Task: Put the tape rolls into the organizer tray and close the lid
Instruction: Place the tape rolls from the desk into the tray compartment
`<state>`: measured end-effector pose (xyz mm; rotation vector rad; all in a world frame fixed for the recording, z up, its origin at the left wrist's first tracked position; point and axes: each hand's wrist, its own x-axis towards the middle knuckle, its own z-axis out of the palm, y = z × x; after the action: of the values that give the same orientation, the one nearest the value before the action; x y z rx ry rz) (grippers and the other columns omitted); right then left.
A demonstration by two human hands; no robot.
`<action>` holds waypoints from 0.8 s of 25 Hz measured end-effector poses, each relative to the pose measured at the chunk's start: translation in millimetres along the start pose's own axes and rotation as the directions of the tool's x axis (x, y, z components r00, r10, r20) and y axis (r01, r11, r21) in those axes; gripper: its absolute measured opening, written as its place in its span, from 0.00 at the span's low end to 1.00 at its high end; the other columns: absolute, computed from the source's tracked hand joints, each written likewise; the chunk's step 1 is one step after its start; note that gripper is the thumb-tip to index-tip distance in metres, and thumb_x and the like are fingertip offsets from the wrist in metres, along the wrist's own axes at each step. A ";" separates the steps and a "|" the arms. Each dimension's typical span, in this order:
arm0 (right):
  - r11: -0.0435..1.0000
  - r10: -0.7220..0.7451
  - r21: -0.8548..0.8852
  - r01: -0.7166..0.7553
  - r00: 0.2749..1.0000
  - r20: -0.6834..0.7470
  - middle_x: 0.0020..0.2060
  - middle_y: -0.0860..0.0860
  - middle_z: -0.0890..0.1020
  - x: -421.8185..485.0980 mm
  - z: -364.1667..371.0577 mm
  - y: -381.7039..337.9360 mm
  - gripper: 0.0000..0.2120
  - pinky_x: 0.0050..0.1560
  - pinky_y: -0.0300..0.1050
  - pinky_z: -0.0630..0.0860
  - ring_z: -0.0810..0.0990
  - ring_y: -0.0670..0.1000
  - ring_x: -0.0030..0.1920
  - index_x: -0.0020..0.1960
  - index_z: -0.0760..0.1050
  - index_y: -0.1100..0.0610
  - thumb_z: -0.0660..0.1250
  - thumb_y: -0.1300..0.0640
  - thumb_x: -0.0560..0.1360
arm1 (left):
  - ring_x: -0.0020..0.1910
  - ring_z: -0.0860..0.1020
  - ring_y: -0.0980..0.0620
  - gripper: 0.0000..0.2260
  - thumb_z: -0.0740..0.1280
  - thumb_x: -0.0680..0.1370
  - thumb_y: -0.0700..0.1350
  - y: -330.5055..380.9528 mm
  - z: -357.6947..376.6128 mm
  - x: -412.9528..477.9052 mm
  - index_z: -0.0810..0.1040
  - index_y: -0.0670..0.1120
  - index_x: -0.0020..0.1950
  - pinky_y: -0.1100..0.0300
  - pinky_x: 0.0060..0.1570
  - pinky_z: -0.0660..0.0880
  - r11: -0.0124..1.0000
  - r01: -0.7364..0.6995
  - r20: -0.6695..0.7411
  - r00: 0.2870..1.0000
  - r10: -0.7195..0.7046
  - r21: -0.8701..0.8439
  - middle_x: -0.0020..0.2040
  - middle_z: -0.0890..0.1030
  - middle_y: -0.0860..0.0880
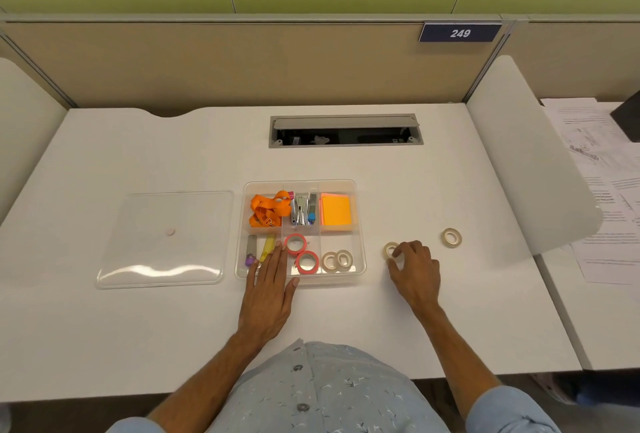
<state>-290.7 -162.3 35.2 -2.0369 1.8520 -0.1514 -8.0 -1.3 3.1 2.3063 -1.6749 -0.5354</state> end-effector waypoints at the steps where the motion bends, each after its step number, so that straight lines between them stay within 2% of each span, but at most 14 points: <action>1: 1.000 0.007 0.029 -0.006 1.000 -0.019 0.60 0.50 0.82 -2.0 0.0 -2.5 0.10 0.61 0.55 0.75 0.79 0.55 0.62 0.58 0.80 0.54 0.71 0.51 0.80 | 0.87 0.57 0.48 0.32 0.55 0.86 0.59 -0.1 -0.4 0.0 0.54 0.48 0.86 0.45 0.87 0.47 1.000 -0.001 0.001 1.000 0.001 -0.001 0.87 0.58 0.50; 4: 0.988 -0.042 0.143 0.058 0.993 -0.112 0.58 0.48 0.83 -6.6 -1.0 -11.2 0.14 0.58 0.54 0.75 0.80 0.54 0.59 0.62 0.78 0.51 0.72 0.48 0.79 | 0.87 0.56 0.48 0.33 0.50 0.84 0.62 -0.1 -1.1 0.3 0.53 0.48 0.86 0.44 0.87 0.48 1.000 -0.004 0.007 1.000 0.004 -0.004 0.87 0.57 0.50; 7: 0.953 -0.192 0.216 0.212 0.975 -0.111 0.61 0.43 0.83 -12.3 -2.1 -23.0 0.22 0.62 0.50 0.72 0.79 0.48 0.61 0.70 0.73 0.47 0.73 0.46 0.79 | 0.87 0.56 0.48 0.38 0.37 0.82 0.68 -0.8 -0.5 -1.0 0.53 0.48 0.87 0.43 0.88 0.48 1.000 -0.016 0.001 1.000 0.016 0.004 0.87 0.57 0.50; 12: 0.914 -0.394 0.100 0.394 0.919 -0.019 0.69 0.44 0.81 -22.4 4.5 -42.2 0.26 0.71 0.52 0.73 0.77 0.49 0.69 0.75 0.72 0.46 0.69 0.40 0.80 | 0.87 0.56 0.47 0.37 0.40 0.83 0.67 -0.5 0.3 -0.6 0.54 0.47 0.86 0.42 0.87 0.47 1.000 -0.013 -0.004 1.000 0.013 -0.003 0.87 0.58 0.49; 15: 0.914 -0.399 0.096 0.395 0.916 0.032 0.75 0.46 0.76 -21.7 8.1 -44.3 0.24 0.77 0.55 0.71 0.74 0.49 0.74 0.76 0.72 0.46 0.67 0.42 0.82 | 0.87 0.55 0.47 0.40 0.36 0.81 0.69 -1.6 0.7 -0.2 0.53 0.48 0.87 0.43 0.88 0.48 1.000 -0.011 0.003 1.000 0.011 -0.002 0.87 0.57 0.49; 20: 0.939 -0.321 0.114 0.325 0.946 -0.046 0.73 0.47 0.77 -12.6 -4.7 -29.3 0.19 0.70 0.53 0.72 0.75 0.51 0.72 0.73 0.75 0.49 0.67 0.53 0.83 | 0.86 0.58 0.46 0.37 0.40 0.83 0.67 -1.2 0.2 -0.4 0.56 0.47 0.86 0.42 0.87 0.50 1.000 -0.017 -0.016 1.000 0.017 -0.019 0.86 0.60 0.48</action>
<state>-266.4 -149.2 51.9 -2.2473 1.4691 -0.3706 -7.2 -0.5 2.5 2.2747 -1.6734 -0.5263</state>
